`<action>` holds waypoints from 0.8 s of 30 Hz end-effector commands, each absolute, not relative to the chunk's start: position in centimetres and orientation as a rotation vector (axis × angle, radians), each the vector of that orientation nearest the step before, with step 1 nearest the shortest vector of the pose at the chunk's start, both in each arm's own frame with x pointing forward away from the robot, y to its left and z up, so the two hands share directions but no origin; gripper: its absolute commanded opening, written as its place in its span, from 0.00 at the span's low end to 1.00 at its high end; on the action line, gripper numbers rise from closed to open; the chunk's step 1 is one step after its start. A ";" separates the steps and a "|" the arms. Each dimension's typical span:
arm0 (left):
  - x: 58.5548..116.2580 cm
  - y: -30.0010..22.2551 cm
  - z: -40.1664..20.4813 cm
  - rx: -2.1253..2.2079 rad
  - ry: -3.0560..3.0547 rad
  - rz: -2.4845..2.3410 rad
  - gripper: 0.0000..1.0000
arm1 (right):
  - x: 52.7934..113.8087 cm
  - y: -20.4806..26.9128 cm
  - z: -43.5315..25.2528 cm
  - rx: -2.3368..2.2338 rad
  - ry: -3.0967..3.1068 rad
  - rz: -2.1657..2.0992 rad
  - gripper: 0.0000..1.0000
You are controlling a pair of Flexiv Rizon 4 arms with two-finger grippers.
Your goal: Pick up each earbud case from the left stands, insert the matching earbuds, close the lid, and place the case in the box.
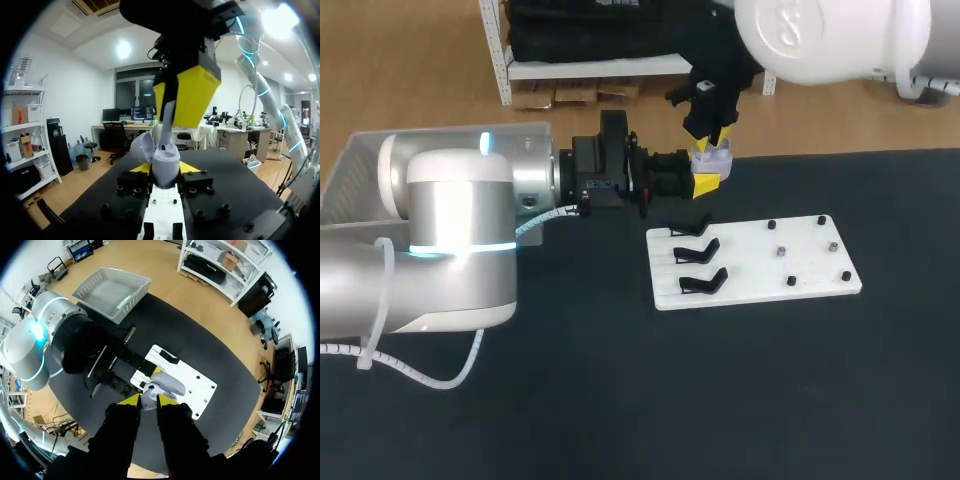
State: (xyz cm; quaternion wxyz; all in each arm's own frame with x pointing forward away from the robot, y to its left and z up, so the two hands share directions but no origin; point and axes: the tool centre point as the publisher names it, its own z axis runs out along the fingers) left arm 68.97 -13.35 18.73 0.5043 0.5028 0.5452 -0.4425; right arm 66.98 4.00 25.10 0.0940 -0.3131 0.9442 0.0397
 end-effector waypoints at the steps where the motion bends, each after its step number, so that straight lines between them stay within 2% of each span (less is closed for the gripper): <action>1: 68.8 -13.4 18.5 1.204 1.308 -1.062 0.00 | 66.8 3.6 24.8 -0.928 2.791 0.114 0.00; 24: 68.8 -13.4 18.5 1.204 1.308 -1.062 0.00 | 66.9 3.7 24.1 -0.936 2.786 0.093 0.00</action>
